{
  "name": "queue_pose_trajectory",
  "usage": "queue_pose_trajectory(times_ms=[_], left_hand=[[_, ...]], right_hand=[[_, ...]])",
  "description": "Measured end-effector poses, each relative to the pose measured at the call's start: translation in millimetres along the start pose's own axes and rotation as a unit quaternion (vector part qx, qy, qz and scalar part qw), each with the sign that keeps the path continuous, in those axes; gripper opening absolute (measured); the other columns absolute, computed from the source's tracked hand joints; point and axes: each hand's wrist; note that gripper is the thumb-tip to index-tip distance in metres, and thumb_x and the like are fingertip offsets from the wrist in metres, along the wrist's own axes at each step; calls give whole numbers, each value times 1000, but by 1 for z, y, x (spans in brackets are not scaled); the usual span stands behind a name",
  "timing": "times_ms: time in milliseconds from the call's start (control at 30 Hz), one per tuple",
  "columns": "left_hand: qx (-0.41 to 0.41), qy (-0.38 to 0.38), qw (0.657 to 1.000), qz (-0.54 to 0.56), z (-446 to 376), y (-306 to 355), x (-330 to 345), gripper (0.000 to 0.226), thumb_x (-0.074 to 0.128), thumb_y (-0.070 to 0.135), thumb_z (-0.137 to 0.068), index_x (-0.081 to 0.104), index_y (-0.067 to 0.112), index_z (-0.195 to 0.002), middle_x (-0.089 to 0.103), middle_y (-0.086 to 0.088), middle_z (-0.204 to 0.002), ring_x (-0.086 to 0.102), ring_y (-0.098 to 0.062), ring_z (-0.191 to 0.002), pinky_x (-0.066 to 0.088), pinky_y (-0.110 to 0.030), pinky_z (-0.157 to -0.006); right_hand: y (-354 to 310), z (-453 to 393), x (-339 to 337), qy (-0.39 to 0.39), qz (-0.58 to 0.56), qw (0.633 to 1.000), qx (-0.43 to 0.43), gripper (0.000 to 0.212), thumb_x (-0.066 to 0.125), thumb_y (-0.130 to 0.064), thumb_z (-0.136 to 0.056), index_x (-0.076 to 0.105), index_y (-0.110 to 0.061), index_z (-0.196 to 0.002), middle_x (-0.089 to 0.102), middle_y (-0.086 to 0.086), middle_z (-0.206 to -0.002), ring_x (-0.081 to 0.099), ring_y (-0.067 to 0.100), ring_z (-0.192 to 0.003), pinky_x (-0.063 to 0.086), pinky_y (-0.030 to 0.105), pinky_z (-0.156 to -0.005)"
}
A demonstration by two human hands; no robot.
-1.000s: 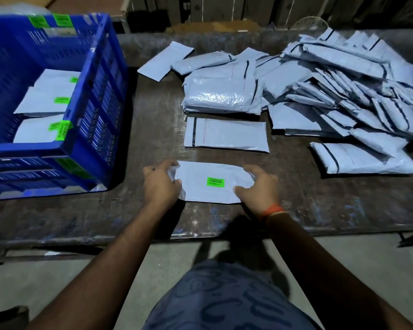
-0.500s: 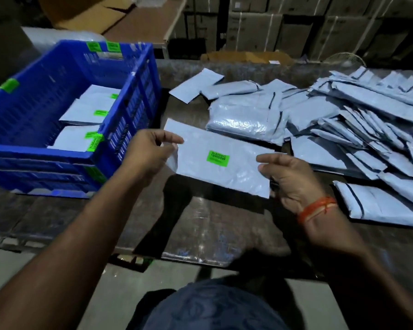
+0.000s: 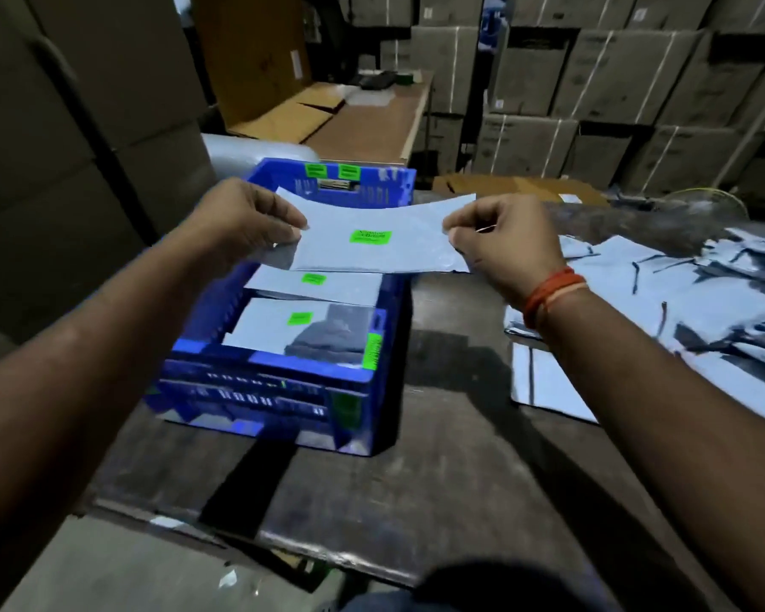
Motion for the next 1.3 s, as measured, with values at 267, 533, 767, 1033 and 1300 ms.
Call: queue_pose_trajectory(times_ms=[267, 533, 767, 1033, 1300], left_hand=[[56, -82, 906, -411, -75, -76, -54, 29, 70, 6, -74, 81, 26, -93, 74, 4, -86, 65, -15, -81, 45, -24, -66], [44, -161, 826, -539, -104, -128, -20, 34, 60, 12, -83, 75, 15, -114, 72, -9, -115, 67, -33, -106, 57, -38, -82], [13, -223, 794, -566, -110, -145, -2, 40, 77, 21, -79, 71, 11, -117, 70, -10, -118, 67, -34, -108, 54, -37, -76], [22, -208, 781, -588, -109, -119, 0, 38, 71, 23, -84, 66, 9, -120, 67, -8, -123, 62, -30, -116, 51, -37, -84], [147, -45, 941, -301, -71, -28, 12, 31, 71, 36, -86, 74, 22, -114, 74, -2, -111, 65, -25, -108, 53, -35, -91]], right_hand=[[-35, -55, 136, -107, 386, 915, -41, 21, 58, -4, -80, 76, -10, -90, 74, 14, -92, 68, 35, -94, 56, 35, -83], [-18, -60, 207, -247, 554, 792, 74, 36, 59, -9, -93, 58, 2, -127, 61, 20, -130, 60, 37, -121, 51, 42, -94], [-6, -57, 224, -338, 621, 703, 78, 38, 53, -9, -97, 56, 0, -134, 55, 15, -139, 56, 36, -126, 52, 44, -97], [-17, -61, 217, -273, 571, 773, 38, 30, 53, -12, -95, 61, 0, -121, 66, 17, -121, 64, 38, -112, 53, 40, -86], [-50, -55, 120, -57, 322, 945, -20, 20, 64, -15, -86, 79, -19, -98, 75, 2, -98, 66, 21, -98, 43, 24, -85]])
Point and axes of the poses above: each hand's wrist, its own z-axis away from the middle knuckle, its own x-axis out of the palm, y = z × x
